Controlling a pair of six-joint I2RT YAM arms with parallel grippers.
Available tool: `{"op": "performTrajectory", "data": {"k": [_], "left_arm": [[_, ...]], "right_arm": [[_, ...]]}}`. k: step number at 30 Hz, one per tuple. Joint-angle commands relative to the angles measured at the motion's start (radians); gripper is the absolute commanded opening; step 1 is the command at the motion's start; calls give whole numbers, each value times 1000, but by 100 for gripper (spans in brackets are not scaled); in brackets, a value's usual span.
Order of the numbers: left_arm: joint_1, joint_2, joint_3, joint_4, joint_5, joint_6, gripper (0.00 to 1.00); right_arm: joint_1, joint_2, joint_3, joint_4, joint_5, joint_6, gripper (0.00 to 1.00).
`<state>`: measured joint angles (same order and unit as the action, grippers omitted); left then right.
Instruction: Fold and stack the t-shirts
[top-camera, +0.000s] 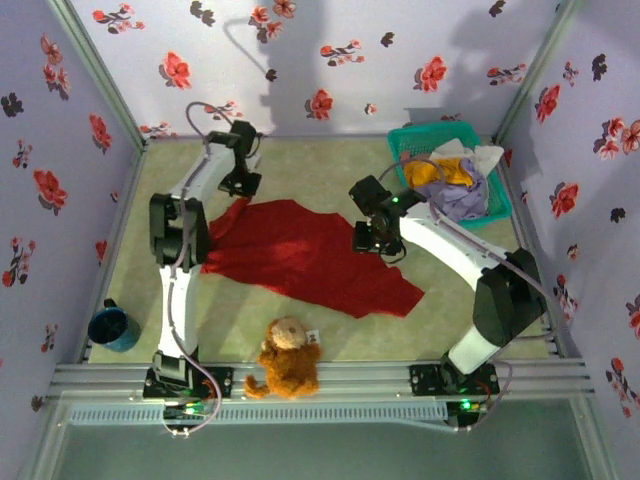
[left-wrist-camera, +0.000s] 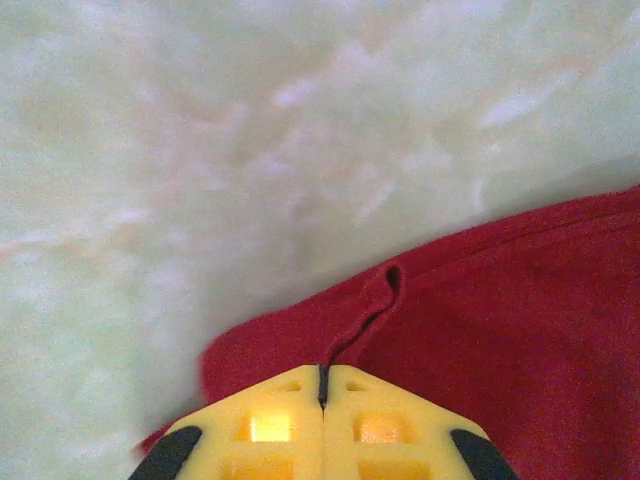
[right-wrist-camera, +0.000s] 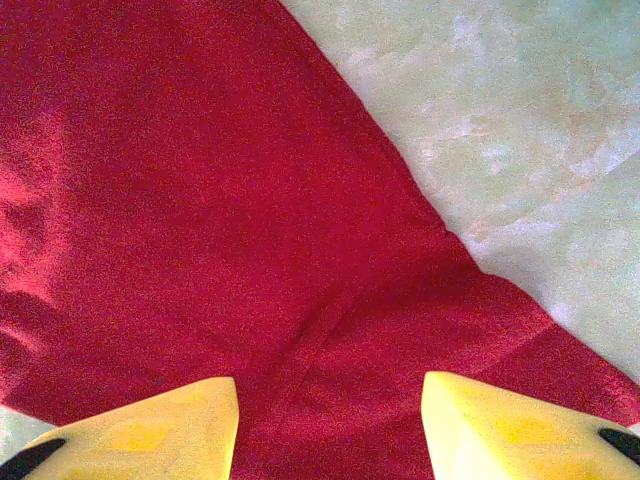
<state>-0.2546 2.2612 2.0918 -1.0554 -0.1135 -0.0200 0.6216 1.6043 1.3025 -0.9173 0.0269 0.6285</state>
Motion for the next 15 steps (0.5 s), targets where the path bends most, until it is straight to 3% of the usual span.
{"op": "performTrajectory", "data": {"k": [1, 9, 13, 15], "left_arm": [[77, -237, -1, 23, -24, -64, 0], [458, -601, -340, 263, 224, -282, 0], [647, -682, -473, 302, 365, -344, 0], [699, -698, -524, 312, 419, -357, 0]], "right_arm": [[-5, -25, 22, -14, 26, -5, 53], [-7, 18, 34, -10, 33, -13, 53], [-7, 46, 37, 20, -1, -18, 54], [-7, 78, 49, 24, -13, -23, 55]]}}
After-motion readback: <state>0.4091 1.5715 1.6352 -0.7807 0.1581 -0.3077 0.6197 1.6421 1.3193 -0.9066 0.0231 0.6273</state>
